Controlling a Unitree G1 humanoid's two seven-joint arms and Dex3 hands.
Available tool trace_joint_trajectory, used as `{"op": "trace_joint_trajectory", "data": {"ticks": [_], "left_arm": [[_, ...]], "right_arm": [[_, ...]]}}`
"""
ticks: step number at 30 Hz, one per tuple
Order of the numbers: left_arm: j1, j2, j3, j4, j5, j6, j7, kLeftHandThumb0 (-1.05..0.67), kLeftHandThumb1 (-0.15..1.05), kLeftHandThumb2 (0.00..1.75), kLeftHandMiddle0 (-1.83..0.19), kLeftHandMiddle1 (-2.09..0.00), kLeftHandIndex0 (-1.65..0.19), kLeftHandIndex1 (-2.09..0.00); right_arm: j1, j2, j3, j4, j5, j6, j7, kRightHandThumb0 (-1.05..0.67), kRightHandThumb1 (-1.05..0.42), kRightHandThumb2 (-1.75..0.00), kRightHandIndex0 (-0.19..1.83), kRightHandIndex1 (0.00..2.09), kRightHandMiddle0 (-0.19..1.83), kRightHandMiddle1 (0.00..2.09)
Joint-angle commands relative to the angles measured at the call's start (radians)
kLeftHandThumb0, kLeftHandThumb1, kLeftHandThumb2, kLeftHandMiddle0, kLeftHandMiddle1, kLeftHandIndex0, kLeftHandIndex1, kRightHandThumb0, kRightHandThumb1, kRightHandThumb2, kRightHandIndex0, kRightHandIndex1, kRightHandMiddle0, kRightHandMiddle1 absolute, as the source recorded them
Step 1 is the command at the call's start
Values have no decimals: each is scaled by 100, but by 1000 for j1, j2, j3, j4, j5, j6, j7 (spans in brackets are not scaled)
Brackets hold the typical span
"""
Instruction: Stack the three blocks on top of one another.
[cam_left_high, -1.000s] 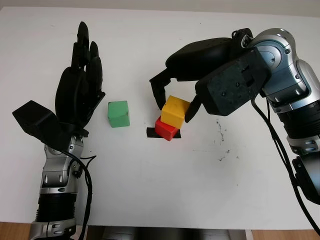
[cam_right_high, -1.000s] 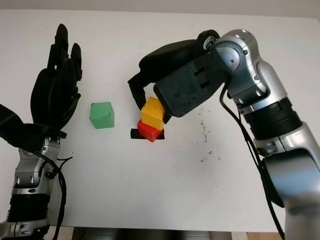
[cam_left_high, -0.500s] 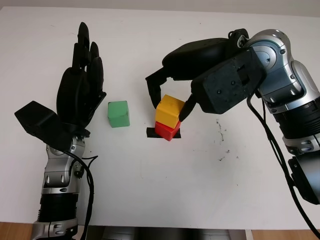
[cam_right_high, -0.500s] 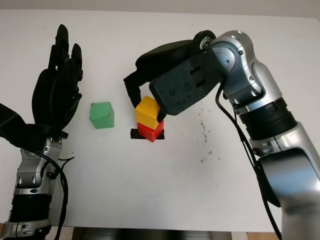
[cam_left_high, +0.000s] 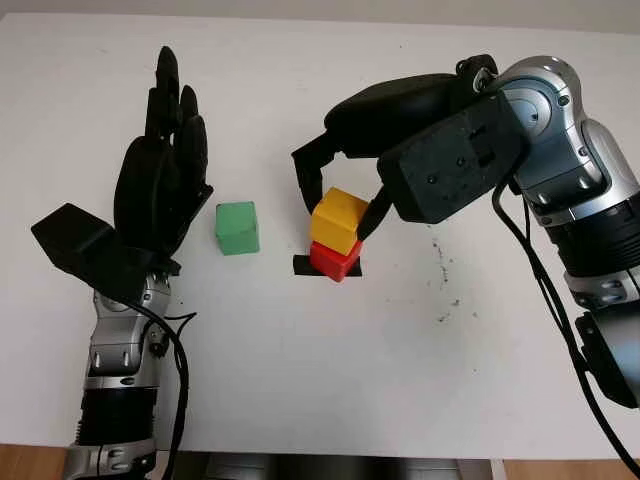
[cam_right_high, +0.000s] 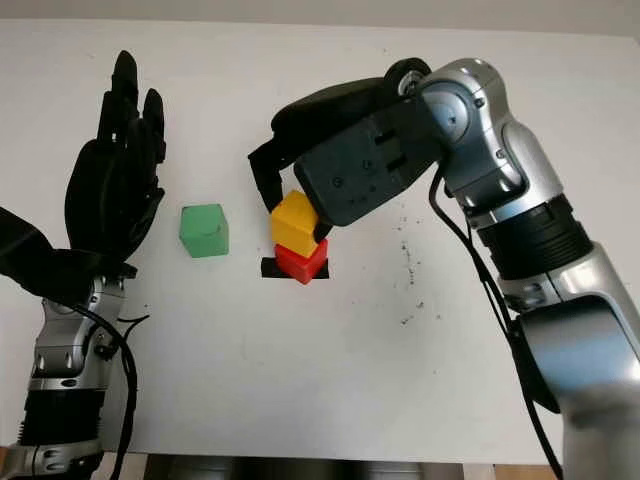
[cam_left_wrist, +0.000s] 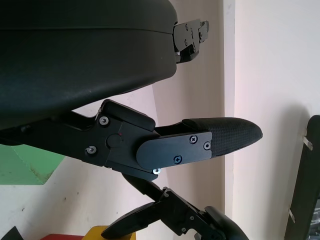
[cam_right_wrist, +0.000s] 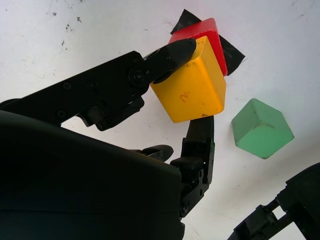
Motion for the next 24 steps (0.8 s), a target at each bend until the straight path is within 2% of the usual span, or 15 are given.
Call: {"op": "trace_joint_trajectory", "data": {"ticks": [1, 8, 15, 18, 24], "left_arm": [[18, -2, -4, -18, 2, -2, 4, -81, 105, 56, 19, 0, 19, 0], [19, -1, -3, -20, -3, -6, 0, -81, 105, 55, 19, 0, 19, 0], [17, -4, -2, -17, -5, -6, 2, -81, 105, 55, 19, 0, 19, 0], [15, -7, -2, -10, -7, -7, 1, -81, 105, 55, 19, 0, 19, 0], [14, -13, -2, -7, -8, -6, 3, -81, 105, 54, 19, 0, 19, 0]], "right_arm": [[-5, -4, 3, -29, 0, 0, 10, -44, -95, -6, 38, 4, 41, 145], [12, -9, 0, -52, 14, 26, 44, -44, -94, -5, 34, 2, 38, 140], [20, -5, -6, -62, 30, 87, 69, -55, -92, -5, 19, 1, 10, 118], [24, -3, -13, -60, 45, 76, 56, -56, -90, -5, 15, 1, 3, 103], [32, -12, -24, -48, 57, 53, 23, -61, -85, -5, -6, 1, -9, 37]]}}
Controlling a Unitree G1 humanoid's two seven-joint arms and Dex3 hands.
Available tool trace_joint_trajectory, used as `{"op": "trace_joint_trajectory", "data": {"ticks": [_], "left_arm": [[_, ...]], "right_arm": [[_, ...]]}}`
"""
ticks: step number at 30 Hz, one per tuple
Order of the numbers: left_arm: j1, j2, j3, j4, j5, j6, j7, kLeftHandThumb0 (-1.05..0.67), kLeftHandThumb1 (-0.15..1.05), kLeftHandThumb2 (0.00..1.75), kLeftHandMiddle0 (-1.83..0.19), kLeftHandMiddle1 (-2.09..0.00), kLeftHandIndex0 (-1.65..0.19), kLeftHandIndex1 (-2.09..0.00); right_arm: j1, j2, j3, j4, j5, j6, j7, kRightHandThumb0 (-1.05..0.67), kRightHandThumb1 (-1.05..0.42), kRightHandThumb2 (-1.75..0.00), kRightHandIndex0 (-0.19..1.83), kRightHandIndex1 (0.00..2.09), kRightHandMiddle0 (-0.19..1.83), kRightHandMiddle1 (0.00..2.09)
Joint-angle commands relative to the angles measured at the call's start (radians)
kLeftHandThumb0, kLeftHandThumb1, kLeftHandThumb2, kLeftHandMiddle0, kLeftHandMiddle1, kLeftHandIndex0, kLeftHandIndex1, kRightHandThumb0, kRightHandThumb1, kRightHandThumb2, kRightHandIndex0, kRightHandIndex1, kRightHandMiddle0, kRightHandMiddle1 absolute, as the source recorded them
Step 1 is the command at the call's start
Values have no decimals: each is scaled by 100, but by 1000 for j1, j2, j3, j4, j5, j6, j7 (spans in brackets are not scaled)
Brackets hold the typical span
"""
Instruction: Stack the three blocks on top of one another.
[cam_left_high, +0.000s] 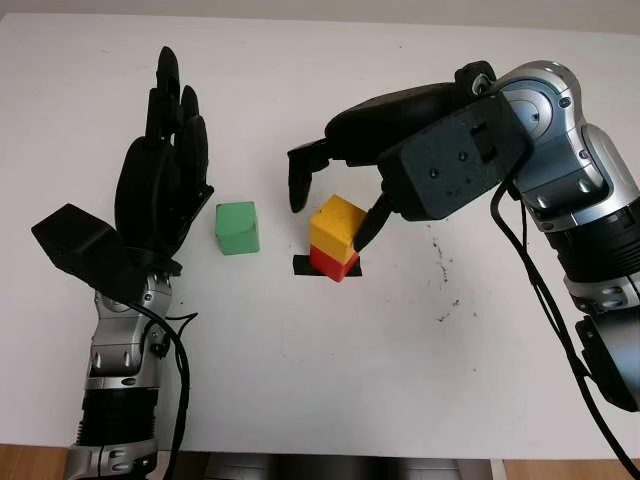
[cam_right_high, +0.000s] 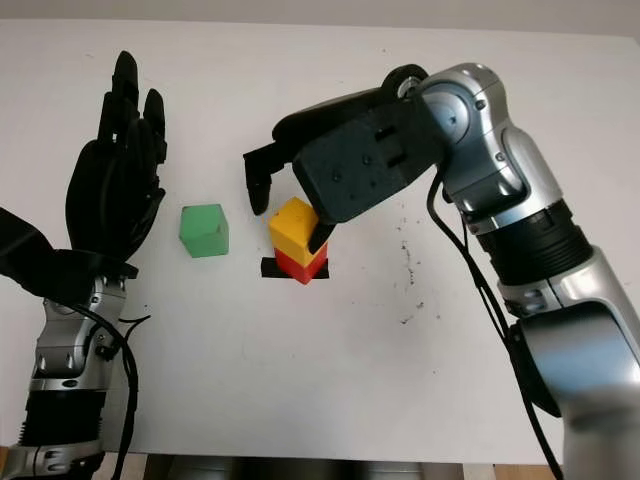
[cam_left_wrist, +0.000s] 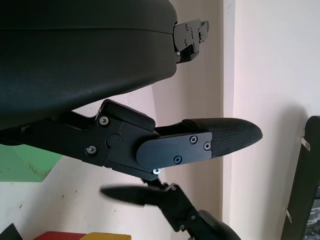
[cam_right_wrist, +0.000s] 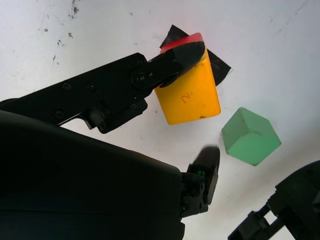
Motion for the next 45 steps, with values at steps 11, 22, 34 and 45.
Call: {"op": "trace_joint_trajectory", "data": {"ticks": [11, 22, 34, 45], "left_arm": [[20, -5, 0, -8, -2, -5, 7, -81, 105, 54, 19, 0, 19, 0], [32, 19, 22, -11, -12, -15, -10, -81, 105, 50, 19, 0, 19, 0], [32, 203, 7, 23, 304, -123, 59, -74, 105, 22, -39, -6, -32, -14], [66, 436, -91, -121, 587, -31, -85, -94, 105, 15, 2, -2, -14, -3]], "right_arm": [[-31, -80, -66, -27, 28, 58, 51, -79, -83, -5, -19, 0, -19, 1], [131, -120, -407, -80, 210, 187, -214, -88, -104, -17, -12, 5, -6, 7], [509, 47, -602, -178, 442, 217, -568, -76, -105, -56, -12, 3, -11, 3], [651, 190, -602, -226, 470, 301, -796, -77, -105, -68, -19, 0, -19, 0]]}}
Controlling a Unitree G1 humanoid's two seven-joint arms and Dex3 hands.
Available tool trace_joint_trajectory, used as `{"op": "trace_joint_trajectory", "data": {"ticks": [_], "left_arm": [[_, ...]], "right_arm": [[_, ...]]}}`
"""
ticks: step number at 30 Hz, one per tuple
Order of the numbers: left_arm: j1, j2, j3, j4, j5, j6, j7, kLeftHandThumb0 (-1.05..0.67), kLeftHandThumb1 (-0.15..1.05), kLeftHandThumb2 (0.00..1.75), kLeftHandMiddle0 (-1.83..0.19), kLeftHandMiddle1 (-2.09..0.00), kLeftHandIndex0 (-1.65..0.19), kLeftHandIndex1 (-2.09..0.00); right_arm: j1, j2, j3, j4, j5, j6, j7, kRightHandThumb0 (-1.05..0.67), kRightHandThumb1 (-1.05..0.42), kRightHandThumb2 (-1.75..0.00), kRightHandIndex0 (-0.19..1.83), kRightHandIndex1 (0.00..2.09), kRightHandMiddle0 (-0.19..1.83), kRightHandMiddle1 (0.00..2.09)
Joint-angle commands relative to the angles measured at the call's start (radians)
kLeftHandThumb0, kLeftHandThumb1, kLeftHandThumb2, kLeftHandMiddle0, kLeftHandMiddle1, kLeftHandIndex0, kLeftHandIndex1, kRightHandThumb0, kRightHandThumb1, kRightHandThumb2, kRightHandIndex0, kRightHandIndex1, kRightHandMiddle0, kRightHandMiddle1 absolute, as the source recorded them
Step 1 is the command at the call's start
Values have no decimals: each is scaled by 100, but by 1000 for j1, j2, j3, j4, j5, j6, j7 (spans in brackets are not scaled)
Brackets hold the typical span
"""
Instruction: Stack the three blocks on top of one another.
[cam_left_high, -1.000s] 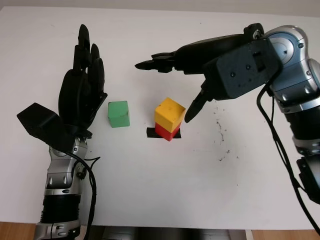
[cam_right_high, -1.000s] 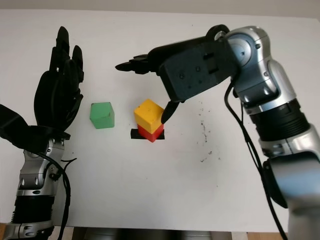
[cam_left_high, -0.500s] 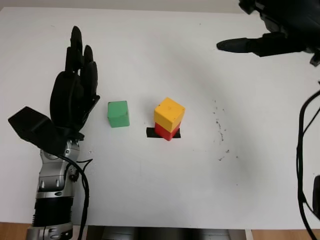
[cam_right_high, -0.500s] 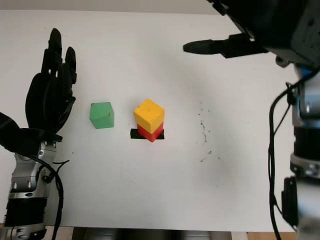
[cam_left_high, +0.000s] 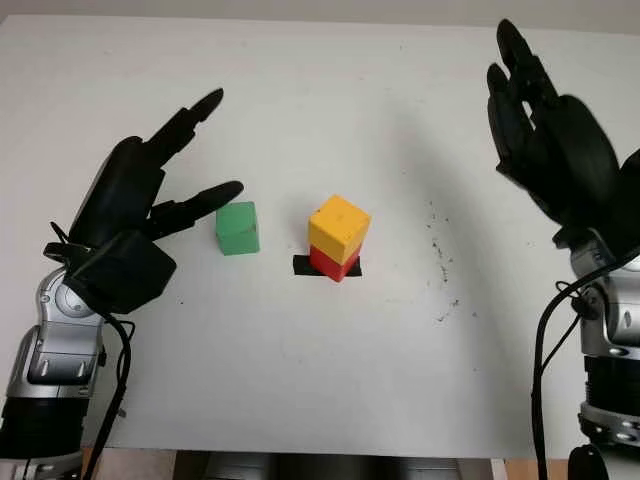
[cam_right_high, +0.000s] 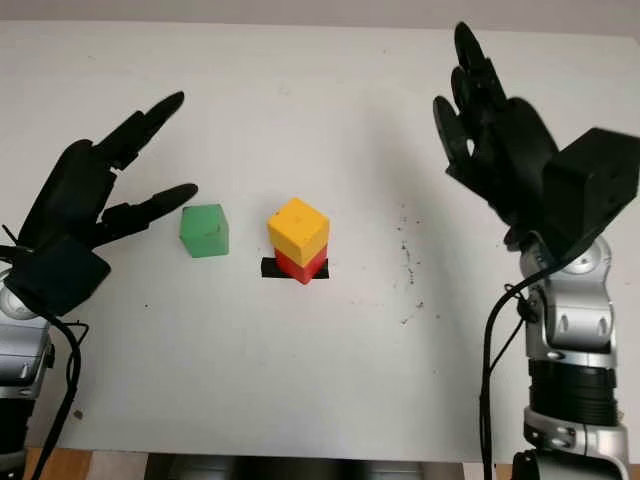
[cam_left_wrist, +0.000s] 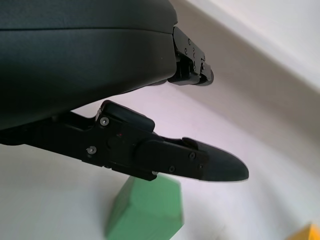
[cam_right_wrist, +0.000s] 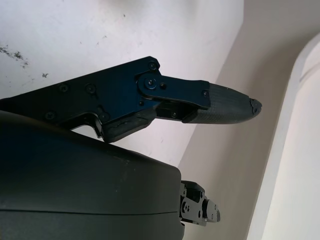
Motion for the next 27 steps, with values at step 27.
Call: {"op": "trace_joint_trajectory", "data": {"ticks": [27], "left_arm": [[-63, 163, -129, 40, 317, 2, -4, -94, 105, 10, 2, -5, -40, -14]], "right_arm": [[41, 47, 29, -67, 7, 69, -79, -71, -105, -68, -19, 1, -18, 1]]}}
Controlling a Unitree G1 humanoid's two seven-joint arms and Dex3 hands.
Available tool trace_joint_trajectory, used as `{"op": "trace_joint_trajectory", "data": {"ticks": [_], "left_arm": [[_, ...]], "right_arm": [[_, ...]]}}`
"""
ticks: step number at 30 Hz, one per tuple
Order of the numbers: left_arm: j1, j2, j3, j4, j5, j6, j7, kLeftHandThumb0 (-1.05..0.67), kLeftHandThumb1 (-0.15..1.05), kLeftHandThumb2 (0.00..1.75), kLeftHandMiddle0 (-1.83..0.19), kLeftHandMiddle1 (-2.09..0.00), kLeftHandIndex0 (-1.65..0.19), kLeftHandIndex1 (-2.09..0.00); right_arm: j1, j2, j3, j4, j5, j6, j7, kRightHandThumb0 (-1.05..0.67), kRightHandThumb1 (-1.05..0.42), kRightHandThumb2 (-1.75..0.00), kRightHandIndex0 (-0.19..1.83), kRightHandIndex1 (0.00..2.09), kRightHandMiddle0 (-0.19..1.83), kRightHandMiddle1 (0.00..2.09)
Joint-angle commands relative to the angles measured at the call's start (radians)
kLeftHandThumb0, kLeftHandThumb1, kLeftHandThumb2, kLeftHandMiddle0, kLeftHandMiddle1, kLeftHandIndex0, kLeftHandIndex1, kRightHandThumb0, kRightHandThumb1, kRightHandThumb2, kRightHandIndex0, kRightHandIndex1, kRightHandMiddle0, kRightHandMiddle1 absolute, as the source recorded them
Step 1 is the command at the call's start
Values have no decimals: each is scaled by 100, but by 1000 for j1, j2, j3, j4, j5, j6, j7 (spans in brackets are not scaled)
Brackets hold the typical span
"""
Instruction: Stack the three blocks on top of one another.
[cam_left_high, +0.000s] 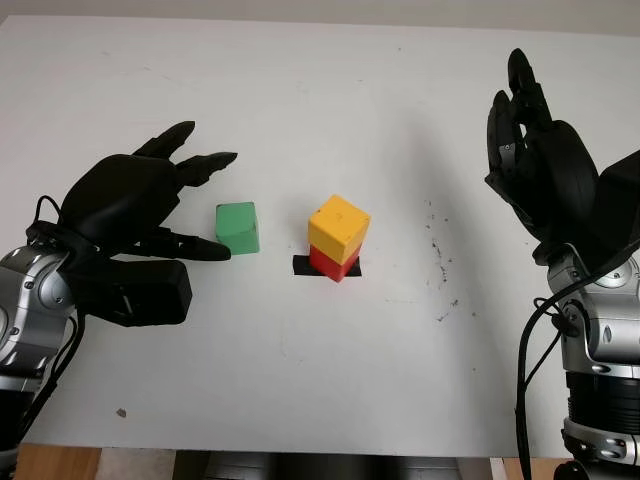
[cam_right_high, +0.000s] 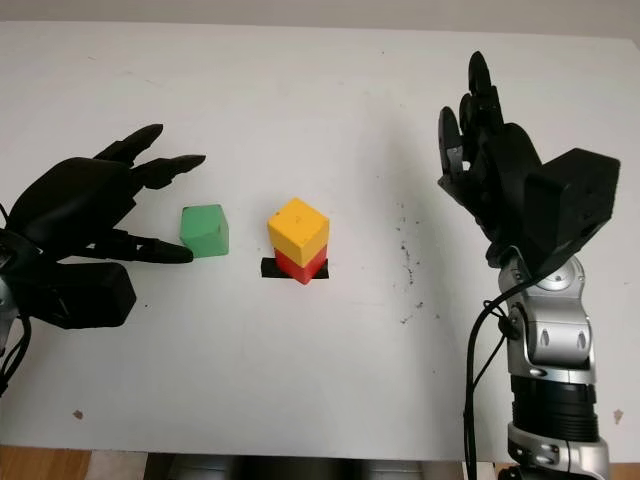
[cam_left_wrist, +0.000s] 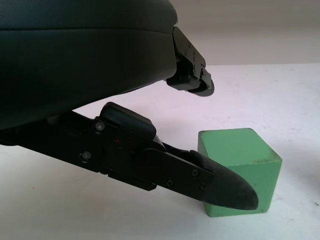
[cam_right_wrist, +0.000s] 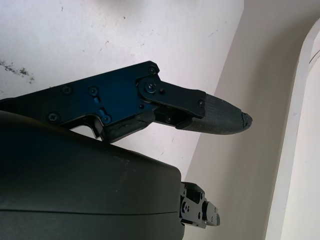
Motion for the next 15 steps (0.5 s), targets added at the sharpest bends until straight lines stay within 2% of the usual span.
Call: {"op": "trace_joint_trajectory", "data": {"ticks": [1, 8, 13, 14, 15], "left_arm": [[-18, -1, -18, 11, 8, 7, 0, -94, 105, 11, 2, -5, -40, -14], [-24, -13, -64, 16, 65, 29, 26, -98, 105, 17, 3, -5, -38, -19], [-25, -10, -71, 7, 48, 40, -3, -100, 105, 21, 2, -6, -36, -23], [-26, -9, -72, 5, 46, 41, -8, -100, 105, 22, 2, -6, -35, -26], [-26, -8, -73, 3, 45, 44, -14, -101, 105, 23, 1, -5, -28, -39]], "right_arm": [[8, 7, 4, -26, 0, 2, -6, -71, -105, -67, -19, 1, -18, 1], [21, 9, 8, -46, 0, 20, -13, -71, -105, -65, -19, 1, -18, 1], [22, 13, 7, -50, 2, 28, -18, -70, -105, -64, -19, 1, -18, 2], [21, 14, 7, -47, 1, 27, -19, -70, -105, -63, -19, 2, -18, 2], [21, 14, 7, -44, 0, 22, -18, -70, -105, -63, -19, 2, -18, 2]]}}
